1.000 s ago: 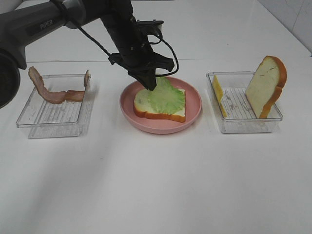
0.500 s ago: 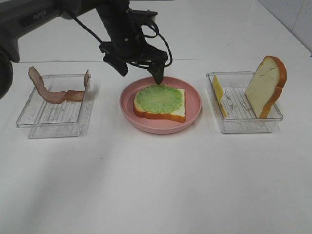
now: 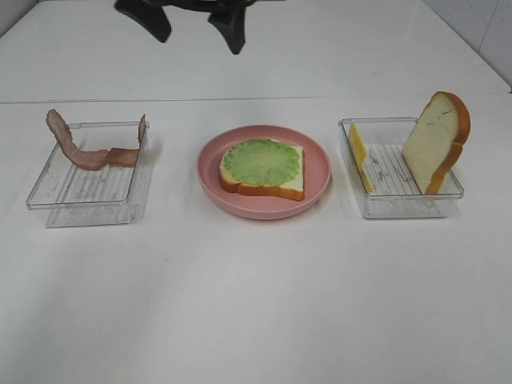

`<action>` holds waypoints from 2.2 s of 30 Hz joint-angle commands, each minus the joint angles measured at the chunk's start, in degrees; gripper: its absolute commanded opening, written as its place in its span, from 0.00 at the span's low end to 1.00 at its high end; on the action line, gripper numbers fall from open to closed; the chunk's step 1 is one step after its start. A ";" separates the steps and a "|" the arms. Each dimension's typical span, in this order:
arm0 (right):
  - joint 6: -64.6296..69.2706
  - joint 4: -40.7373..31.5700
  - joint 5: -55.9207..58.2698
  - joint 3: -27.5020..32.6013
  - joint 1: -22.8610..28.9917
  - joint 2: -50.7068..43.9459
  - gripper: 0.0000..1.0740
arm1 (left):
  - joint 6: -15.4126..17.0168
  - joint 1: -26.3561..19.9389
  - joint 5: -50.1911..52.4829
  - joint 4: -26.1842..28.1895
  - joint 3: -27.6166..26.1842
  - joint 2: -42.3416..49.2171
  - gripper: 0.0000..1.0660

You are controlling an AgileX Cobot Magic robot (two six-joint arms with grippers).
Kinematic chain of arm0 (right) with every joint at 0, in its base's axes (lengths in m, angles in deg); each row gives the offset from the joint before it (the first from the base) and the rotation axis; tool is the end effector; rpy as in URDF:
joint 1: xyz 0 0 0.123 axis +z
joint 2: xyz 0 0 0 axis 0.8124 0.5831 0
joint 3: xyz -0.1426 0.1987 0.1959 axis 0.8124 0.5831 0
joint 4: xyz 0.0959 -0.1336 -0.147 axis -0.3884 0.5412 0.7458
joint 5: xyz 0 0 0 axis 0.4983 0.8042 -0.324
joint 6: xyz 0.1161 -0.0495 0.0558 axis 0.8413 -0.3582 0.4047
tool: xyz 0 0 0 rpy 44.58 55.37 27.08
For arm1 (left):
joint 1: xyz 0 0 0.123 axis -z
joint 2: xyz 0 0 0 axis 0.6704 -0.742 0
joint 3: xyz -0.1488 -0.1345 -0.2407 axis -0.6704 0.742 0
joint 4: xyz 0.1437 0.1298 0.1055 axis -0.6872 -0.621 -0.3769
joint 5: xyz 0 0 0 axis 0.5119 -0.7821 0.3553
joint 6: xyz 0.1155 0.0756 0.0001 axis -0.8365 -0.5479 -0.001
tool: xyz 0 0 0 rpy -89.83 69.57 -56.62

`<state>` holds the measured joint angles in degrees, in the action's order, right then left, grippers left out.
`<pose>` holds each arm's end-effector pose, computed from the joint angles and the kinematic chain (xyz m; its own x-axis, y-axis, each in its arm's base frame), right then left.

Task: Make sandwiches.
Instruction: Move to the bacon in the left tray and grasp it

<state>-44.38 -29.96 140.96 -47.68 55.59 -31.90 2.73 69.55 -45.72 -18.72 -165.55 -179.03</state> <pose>-0.0202 0.0014 0.2215 -0.5344 0.0339 -0.8446 -0.0090 0.9989 0.0458 0.4190 -0.2275 0.3043 -0.8040 0.3451 -0.4843 0.4363 0.8957 -0.0861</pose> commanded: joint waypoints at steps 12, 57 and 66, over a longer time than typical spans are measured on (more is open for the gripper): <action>-0.23 -0.17 -0.63 0.17 -0.23 -1.38 0.92 | -4.64 -20.34 -6.07 0.34 13.58 9.97 0.93; -0.23 -0.17 -0.63 0.17 -0.23 -1.38 0.92 | -6.82 -26.70 -5.90 -0.23 -1.95 -18.62 0.72; -0.23 -0.17 -0.63 0.17 -0.23 -1.38 0.92 | -6.76 -26.70 -5.04 -0.29 -1.95 -19.08 0.43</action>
<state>-44.38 -29.96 140.96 -47.68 55.59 -31.90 -4.08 42.79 -46.01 -18.89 -167.21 -197.82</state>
